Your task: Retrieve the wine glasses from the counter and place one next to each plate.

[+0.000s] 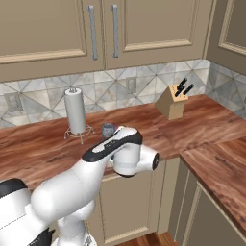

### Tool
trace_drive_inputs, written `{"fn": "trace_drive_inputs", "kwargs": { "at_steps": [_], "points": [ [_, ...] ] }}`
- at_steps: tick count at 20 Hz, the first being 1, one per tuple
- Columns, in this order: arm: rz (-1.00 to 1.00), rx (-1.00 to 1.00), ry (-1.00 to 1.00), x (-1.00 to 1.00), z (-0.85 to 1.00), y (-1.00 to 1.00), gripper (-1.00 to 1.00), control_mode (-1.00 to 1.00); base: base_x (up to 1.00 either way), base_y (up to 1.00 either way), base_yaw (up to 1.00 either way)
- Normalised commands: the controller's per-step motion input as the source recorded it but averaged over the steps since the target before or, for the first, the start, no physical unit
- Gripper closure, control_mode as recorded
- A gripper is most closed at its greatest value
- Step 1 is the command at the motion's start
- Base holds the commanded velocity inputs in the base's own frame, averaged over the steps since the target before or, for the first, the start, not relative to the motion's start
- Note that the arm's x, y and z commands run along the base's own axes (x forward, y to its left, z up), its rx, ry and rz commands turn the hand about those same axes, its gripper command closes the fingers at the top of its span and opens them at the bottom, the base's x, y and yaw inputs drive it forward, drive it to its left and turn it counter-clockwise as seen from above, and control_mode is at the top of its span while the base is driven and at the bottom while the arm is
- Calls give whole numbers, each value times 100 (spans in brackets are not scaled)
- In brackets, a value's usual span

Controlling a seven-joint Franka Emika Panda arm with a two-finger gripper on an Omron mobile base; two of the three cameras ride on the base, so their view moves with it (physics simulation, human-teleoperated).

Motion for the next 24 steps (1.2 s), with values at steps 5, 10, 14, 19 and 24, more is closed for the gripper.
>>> {"fn": "trace_drive_inputs", "kwargs": {
  "at_steps": [5, 10, 14, 19, 24],
  "points": [
    [0, 1, 31, 48, -27, -16, -100, -100, 0, 0, 0],
    [0, 0, 9, 22, -31, -5, -100, -100, 0, 0, 0],
    [0, 0, 0, 16, -29, -4, -100, -100, 0, 0, 0],
    [0, 0, -1, 31, -36, 0, -100, -100, 0, 0, 0],
    [0, 0, -1, 32, -14, 0, -100, -100, 0, 0, 0]
  ]
}}
